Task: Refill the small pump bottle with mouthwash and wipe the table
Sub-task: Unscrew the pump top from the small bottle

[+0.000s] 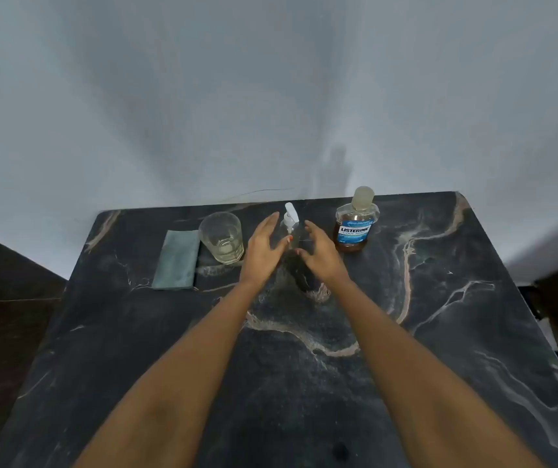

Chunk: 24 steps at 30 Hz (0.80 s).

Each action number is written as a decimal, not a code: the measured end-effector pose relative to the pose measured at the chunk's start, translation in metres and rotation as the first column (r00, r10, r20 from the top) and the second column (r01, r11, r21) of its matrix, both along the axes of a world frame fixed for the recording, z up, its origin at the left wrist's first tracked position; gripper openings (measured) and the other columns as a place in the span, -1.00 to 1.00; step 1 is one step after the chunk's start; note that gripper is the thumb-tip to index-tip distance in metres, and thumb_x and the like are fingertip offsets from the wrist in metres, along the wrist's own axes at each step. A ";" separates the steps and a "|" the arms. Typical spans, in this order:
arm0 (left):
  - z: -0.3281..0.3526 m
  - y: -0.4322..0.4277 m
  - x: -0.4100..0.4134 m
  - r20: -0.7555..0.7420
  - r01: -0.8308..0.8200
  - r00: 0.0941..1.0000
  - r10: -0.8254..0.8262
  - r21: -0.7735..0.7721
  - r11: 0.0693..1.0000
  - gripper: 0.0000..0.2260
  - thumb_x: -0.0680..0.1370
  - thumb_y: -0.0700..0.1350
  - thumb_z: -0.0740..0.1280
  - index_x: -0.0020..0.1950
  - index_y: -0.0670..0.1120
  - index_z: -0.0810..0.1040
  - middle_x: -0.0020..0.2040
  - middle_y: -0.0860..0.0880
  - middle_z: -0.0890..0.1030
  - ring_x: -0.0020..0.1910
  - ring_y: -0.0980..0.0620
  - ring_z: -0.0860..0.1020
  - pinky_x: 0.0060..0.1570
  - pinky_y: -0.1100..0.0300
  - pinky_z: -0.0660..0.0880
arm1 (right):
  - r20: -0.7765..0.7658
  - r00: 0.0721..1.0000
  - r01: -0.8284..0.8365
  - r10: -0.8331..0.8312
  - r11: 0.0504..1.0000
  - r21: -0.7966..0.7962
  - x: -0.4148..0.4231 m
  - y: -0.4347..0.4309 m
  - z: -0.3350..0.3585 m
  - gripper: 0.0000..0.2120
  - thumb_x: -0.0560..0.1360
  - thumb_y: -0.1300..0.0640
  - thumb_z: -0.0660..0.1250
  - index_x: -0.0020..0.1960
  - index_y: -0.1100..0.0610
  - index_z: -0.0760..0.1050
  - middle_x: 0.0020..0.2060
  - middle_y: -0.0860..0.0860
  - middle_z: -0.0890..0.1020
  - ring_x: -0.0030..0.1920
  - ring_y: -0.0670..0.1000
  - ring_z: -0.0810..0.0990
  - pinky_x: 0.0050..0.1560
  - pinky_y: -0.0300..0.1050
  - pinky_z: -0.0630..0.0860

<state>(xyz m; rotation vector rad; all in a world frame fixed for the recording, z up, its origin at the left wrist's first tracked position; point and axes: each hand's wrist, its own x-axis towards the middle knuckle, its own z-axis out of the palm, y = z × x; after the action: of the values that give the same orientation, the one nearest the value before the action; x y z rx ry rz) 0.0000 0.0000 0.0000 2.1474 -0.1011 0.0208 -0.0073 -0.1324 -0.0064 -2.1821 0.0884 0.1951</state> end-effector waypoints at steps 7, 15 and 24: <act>-0.003 -0.007 0.012 -0.059 -0.066 0.997 0.054 -0.227 0.972 -0.57 0.42 -0.28 0.41 0.27 -0.17 0.45 0.22 -0.14 0.52 0.13 0.10 0.49 0.06 0.50 0.39 | -0.021 0.998 0.054 -0.052 0.988 0.148 0.015 0.007 -0.005 -0.49 0.44 0.32 0.34 0.34 0.15 0.29 0.28 0.14 0.45 0.27 0.12 0.44 0.27 0.11 0.42; -0.008 -0.004 0.019 -0.060 -0.084 0.996 0.071 -0.242 0.967 -0.67 0.39 -0.30 0.43 0.14 -0.14 0.56 0.03 0.03 0.58 -0.07 0.28 0.53 -0.10 0.56 0.42 | -0.033 0.995 0.098 -0.093 0.979 0.177 0.019 0.013 -0.007 -0.56 0.46 0.31 0.32 0.31 0.18 0.31 0.26 0.16 0.47 0.26 0.13 0.45 0.25 0.07 0.43; 0.005 0.005 -0.010 -0.059 -0.020 0.998 0.002 -0.308 0.951 -0.66 0.40 -0.29 0.42 0.16 -0.11 0.54 0.06 0.03 0.57 -0.01 0.28 0.53 -0.05 0.50 0.45 | 0.051 0.994 0.082 -0.095 0.974 0.212 -0.010 0.013 0.003 -0.56 0.44 0.29 0.36 0.29 0.23 0.34 0.23 0.19 0.49 0.21 0.12 0.49 0.20 -0.03 0.47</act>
<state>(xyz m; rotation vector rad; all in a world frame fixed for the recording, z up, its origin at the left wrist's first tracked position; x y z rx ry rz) -0.0095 0.0046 0.0050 1.8335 -0.0480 -0.0188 -0.0171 -0.1195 -0.0035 -1.9672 0.1244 0.0830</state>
